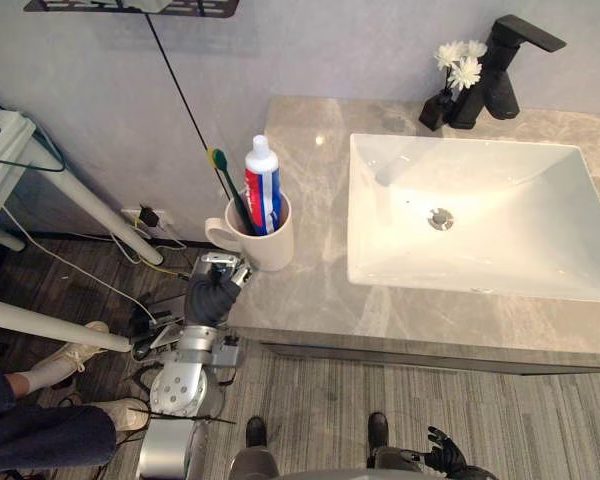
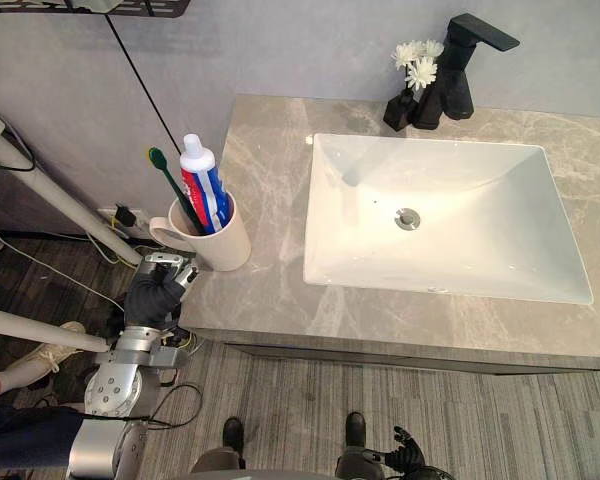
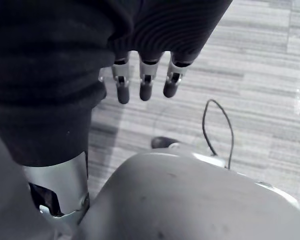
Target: Organize washtable
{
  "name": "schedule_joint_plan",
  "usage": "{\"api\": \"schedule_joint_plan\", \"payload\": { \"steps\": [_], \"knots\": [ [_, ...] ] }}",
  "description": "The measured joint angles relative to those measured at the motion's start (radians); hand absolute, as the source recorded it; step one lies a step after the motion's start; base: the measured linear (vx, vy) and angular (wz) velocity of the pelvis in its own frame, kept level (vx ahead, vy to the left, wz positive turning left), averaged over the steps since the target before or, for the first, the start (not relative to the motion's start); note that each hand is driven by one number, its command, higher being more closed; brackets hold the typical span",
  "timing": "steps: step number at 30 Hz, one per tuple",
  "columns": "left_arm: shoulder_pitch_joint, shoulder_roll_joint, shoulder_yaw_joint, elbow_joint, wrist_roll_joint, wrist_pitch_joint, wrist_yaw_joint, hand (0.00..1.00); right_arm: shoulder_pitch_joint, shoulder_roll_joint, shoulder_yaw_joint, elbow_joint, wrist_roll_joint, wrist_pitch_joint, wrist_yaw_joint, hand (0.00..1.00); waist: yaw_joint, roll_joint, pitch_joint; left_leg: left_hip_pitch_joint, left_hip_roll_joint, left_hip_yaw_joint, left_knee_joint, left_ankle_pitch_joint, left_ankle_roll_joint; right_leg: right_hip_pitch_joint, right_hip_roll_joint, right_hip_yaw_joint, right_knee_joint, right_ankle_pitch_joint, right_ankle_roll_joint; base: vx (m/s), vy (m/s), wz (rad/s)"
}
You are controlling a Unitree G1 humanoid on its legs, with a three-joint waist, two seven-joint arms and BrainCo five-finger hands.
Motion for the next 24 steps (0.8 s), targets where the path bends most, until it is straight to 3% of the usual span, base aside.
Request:
{"api": "schedule_joint_plan", "payload": {
  "steps": [10, 16, 24],
  "knots": [
    [-0.031, 0.016, -0.001, 0.017, 0.017, 0.015, -0.001, 1.0, -0.03, 0.002, 0.038, -0.041, -0.017, 0.004, 0.001, 0.0, 0.001, -0.002, 0.001, -0.013, 0.012, 0.002, -0.005, 0.03, -0.004, -0.013, 0.013, 0.006, -0.002, 0.012, -0.014, -0.02, -0.016, 0.0],
    [-0.052, 0.019, 0.0, 0.057, 0.047, 0.03, 0.004, 1.0, -0.063, 0.068, 0.084, -0.052, -0.018, 0.002, 0.005, 0.0, 0.003, -0.001, 0.002, -0.034, 0.023, 0.008, -0.011, 0.044, -0.007, -0.044, 0.026, 0.009, -0.002, 0.031, -0.019, -0.06, -0.032, -0.05],
    [-0.098, 0.023, -0.001, 0.079, 0.046, 0.031, 0.014, 1.0, -0.074, 0.084, 0.11, -0.058, -0.017, -0.005, 0.005, 0.0, 0.003, -0.008, 0.003, -0.05, 0.019, 0.014, -0.038, 0.066, -0.004, -0.075, 0.026, 0.013, -0.003, 0.048, -0.016, -0.05, -0.005, -0.01]
  ]
}}
